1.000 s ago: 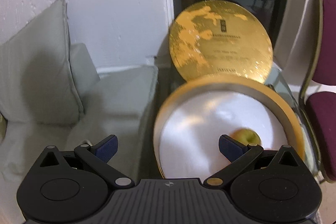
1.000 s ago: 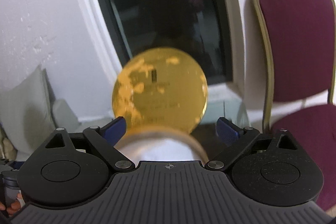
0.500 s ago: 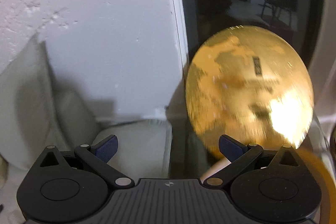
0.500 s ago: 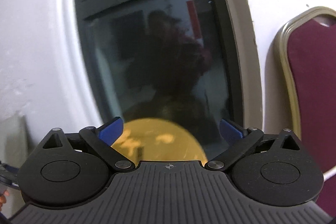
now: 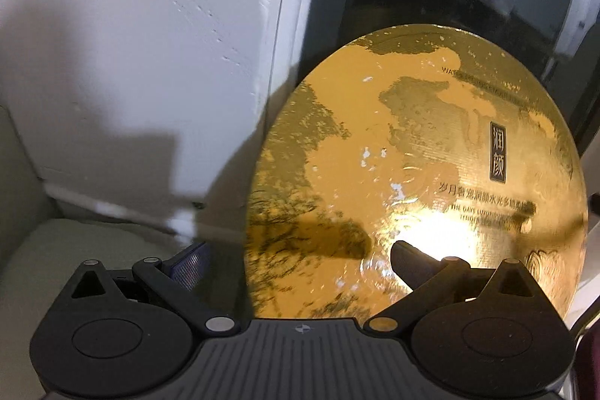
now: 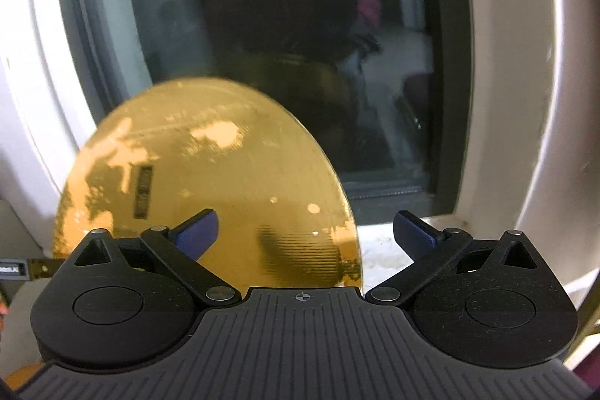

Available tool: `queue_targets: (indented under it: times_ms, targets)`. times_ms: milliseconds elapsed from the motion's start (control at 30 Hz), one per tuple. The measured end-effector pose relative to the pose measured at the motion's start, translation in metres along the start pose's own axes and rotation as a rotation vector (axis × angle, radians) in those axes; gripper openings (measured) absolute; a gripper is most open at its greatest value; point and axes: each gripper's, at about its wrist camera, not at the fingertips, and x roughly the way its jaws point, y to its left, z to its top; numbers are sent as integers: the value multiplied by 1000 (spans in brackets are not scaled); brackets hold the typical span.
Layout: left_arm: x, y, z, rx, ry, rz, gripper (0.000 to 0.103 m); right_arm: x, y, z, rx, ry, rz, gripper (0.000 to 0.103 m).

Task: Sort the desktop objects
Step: 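Move the right tool toward the gold lid leaning on the wall, then close the right gripper on the rim of the gold lid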

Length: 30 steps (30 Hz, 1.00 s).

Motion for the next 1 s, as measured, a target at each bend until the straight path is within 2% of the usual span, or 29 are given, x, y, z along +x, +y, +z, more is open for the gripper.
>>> queue_targets:
  times_ms: [200,300,433,500,633,700,833,1000]
  targets:
    - [13,1,-3,-12,-64,-16,103,26,-9,-12,47,-19,28,102]
    - [15,5,0,-24,-105,-47,103,35,-10,-17,54,-18,44,103]
    - [19,6,1,-72,-94,-97,102,40,-15,-21,110,-14,94,103]
    - [21,2,-1,-68,-93,-104,103,44,-21,-23,179,24,126,103]
    - [15,-3,0,-55,-87,-88,102,42,-14,-20,183,34,94,102]
    - [5,-7,5,-42,-101,-78,101,39,-9,-14,178,47,75,101]
    - [-23,-13,13,-18,-150,-73,101,17,-3,0,178,6,81,99]
    - [-96,-19,18,-11,-210,-88,101,-37,6,32,183,-93,105,98]
